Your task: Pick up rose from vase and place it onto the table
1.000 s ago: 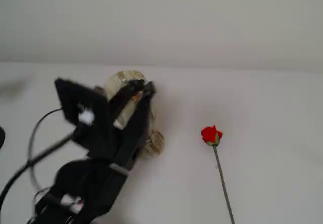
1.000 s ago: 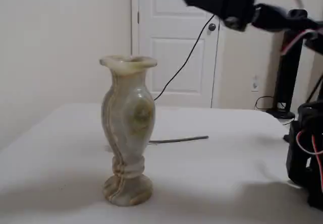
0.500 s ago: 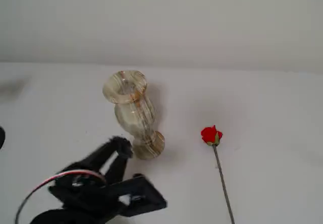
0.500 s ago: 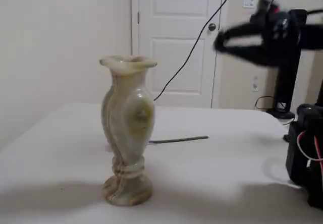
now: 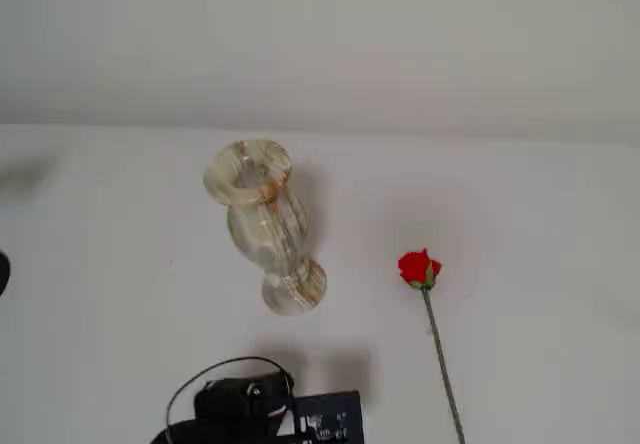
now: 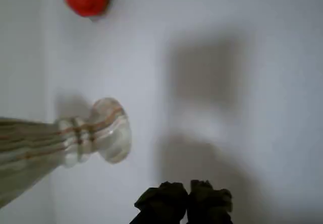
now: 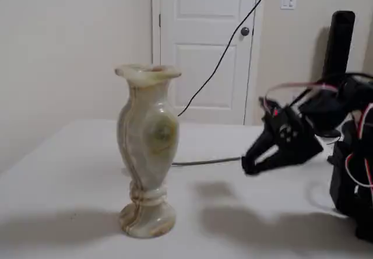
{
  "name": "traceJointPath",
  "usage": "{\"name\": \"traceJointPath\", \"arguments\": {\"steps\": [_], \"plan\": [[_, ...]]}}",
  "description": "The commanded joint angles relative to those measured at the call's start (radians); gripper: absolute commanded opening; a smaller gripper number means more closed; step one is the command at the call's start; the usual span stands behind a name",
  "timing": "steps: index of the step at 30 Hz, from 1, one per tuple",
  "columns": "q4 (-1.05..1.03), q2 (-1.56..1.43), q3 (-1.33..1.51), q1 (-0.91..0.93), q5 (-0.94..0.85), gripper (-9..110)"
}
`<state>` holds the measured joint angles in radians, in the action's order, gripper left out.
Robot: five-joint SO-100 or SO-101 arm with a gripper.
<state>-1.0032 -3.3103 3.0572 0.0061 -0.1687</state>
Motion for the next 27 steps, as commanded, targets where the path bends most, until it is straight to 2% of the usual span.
{"name": "traceJointPath", "arguments": {"steps": [1,6,27], "plan": [[0.002,-0.012,0.008,-0.012,0.029,0],[0.0,-0.012,0.008,-0.017,0.025,3],[0.0,-0.012,0.008,-0.017,0.025,3]]}}
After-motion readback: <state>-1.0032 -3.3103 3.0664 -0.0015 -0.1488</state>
